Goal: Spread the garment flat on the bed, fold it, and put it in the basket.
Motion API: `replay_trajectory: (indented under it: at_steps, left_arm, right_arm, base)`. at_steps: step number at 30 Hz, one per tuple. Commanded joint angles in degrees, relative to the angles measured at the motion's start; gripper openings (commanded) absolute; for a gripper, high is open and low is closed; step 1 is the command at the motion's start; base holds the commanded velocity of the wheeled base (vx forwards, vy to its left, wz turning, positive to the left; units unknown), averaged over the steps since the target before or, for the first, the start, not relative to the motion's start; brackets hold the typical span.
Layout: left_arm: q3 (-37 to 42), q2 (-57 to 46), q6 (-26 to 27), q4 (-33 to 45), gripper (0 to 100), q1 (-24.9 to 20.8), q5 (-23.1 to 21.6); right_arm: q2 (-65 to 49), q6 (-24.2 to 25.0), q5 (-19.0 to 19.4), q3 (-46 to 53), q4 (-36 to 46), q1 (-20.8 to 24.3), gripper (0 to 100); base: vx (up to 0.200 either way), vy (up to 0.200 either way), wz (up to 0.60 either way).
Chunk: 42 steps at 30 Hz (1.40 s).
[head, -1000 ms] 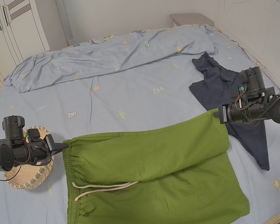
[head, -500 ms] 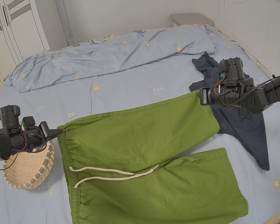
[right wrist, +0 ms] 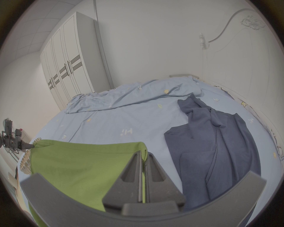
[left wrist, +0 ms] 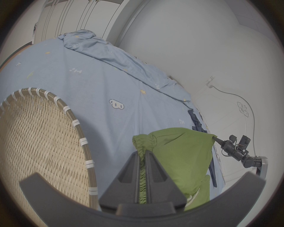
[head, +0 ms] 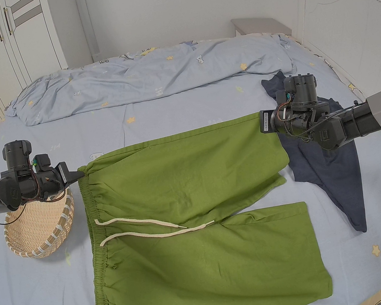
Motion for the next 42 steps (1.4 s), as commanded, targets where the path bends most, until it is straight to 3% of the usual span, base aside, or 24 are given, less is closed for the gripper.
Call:
replay_trajectory:
  at_steps: [1, 6, 11, 20, 30, 34, 42]
  left_arm:
    - [-0.03, 0.74, 0.02, -0.03, 0, -0.05, -0.01]
    - [0.15, 0.74, 0.02, -0.03, 0, -0.05, -0.01]
    - [0.24, 0.65, -0.07, -0.03, 0, -0.14, -0.01]
    - [0.41, 0.38, -0.07, -0.03, 0, -0.23, -0.01]
    - [0.76, 0.30, 0.02, -0.03, 0, -0.31, -0.01]
    - [0.76, 0.30, 0.02, -0.03, 0, -0.31, 0.08]
    - [0.59, 0.82, 0.02, -0.03, 0, -0.14, 0.69]
  right_arm:
    - [-6.05, -0.03, -0.08, 5.22, 0.01, 2.22, 0]
    - [-16.95, -0.03, -0.08, 13.31, 0.10, 6.17, 0]
    - [-31.01, -0.99, -0.26, 22.45, 5.02, 14.26, 0]
    - [-39.36, -1.08, -0.35, 30.36, 9.33, 20.24, 0]
    - [-39.45, -0.29, -0.08, 32.91, 9.15, 16.81, 0]
    - [-34.79, -0.12, 0.79, 32.38, 7.48, 11.71, 0]
    - [-22.31, -0.55, 7.83, 26.49, -0.87, 3.71, 0]
  base:
    - [0.000, 0.000, 0.00]
    - [0.000, 0.000, 0.00]
    - [0.000, 0.000, 0.00]
    - [0.000, 0.000, 0.00]
    - [0.000, 0.000, 0.00]
    - [0.000, 0.000, 0.00]
    - [0.000, 0.000, 0.00]
